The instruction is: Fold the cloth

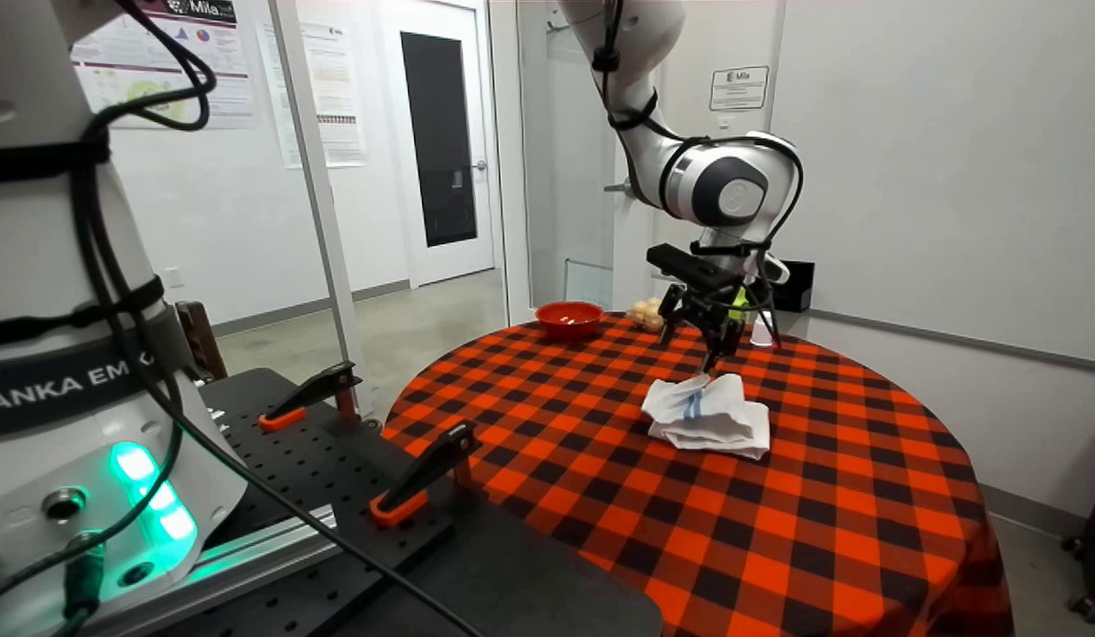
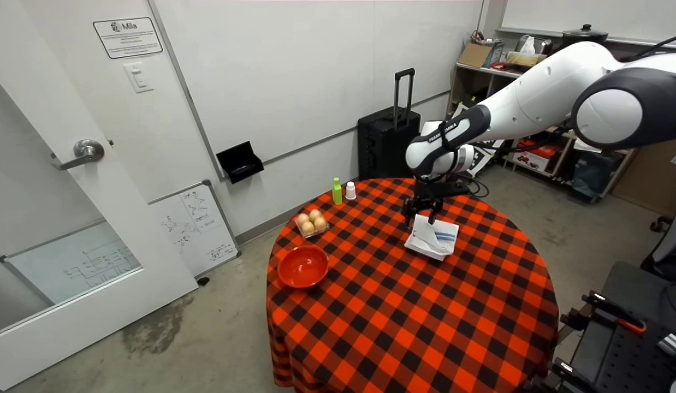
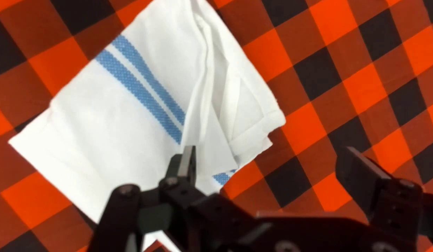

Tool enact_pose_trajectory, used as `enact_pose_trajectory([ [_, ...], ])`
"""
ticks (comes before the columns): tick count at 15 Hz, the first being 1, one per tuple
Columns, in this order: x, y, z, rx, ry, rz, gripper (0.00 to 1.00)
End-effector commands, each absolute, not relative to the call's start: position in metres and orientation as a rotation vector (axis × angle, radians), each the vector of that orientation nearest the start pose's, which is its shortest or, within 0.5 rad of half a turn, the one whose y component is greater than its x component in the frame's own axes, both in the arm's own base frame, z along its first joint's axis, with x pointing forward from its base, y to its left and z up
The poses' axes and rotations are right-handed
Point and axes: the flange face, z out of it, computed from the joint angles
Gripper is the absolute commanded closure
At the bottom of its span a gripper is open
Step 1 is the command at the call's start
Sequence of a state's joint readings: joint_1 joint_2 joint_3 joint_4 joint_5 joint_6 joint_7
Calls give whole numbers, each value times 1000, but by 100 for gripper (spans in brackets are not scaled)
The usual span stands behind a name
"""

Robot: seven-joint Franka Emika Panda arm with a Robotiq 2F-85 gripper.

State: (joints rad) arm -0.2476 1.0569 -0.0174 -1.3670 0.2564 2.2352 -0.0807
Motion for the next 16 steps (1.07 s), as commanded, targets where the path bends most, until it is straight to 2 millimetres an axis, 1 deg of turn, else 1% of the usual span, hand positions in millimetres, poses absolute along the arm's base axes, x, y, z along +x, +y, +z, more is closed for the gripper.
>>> enact_pose_trajectory([
  [1,688,-185,47,-2968,569,189,0],
  [3,689,-189,40,-2983,587,191,0],
  [5,689,-189,34,-2984,591,208,0],
  [8,689,-182,28,-2972,580,224,0],
  [11,690,-163,34,-2951,542,227,0],
  [16,688,-122,46,-2936,445,232,0],
])
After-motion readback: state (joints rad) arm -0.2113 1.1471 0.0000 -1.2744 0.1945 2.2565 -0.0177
